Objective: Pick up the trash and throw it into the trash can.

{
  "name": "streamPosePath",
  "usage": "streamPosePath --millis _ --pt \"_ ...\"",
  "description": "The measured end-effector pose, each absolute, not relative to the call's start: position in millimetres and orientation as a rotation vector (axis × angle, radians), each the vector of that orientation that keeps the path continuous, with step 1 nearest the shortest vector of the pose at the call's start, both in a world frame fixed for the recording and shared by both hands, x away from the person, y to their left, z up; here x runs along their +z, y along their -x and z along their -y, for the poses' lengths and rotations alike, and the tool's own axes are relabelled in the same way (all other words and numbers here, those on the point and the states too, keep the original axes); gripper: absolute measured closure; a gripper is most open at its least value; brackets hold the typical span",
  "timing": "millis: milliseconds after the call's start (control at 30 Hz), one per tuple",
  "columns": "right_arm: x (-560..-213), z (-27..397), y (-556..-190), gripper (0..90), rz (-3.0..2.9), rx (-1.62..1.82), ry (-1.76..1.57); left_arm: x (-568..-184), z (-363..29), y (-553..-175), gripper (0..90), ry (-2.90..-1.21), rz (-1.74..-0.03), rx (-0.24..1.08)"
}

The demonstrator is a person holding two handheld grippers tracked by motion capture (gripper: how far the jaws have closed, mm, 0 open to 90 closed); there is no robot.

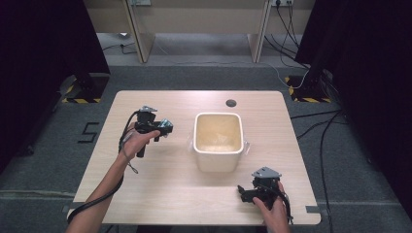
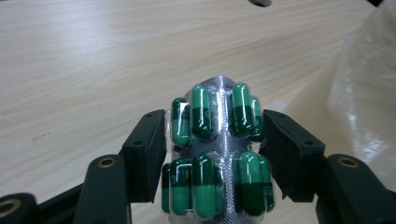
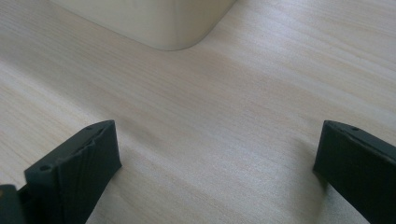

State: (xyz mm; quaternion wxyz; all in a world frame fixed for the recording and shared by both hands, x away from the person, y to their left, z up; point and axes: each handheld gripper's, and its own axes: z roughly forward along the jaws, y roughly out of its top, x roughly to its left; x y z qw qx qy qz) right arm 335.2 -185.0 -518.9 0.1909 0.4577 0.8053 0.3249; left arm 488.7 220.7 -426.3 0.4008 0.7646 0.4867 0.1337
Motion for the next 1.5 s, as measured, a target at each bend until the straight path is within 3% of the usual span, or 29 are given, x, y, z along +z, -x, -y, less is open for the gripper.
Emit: streamPosePath --millis 933,1500 --pt "-518.9 185.0 -335.2 0.3 -2.262 0.913 -1.285 -354.1 -176.9 -452.4 41.2 -1.942 -0.949 0.305" --pt "-518.8 185.0 -335.2 0.3 -2.262 0.912 -1.286 -338.3 -139.2 -445.8 41.0 -1.950 -0.849 0.262"
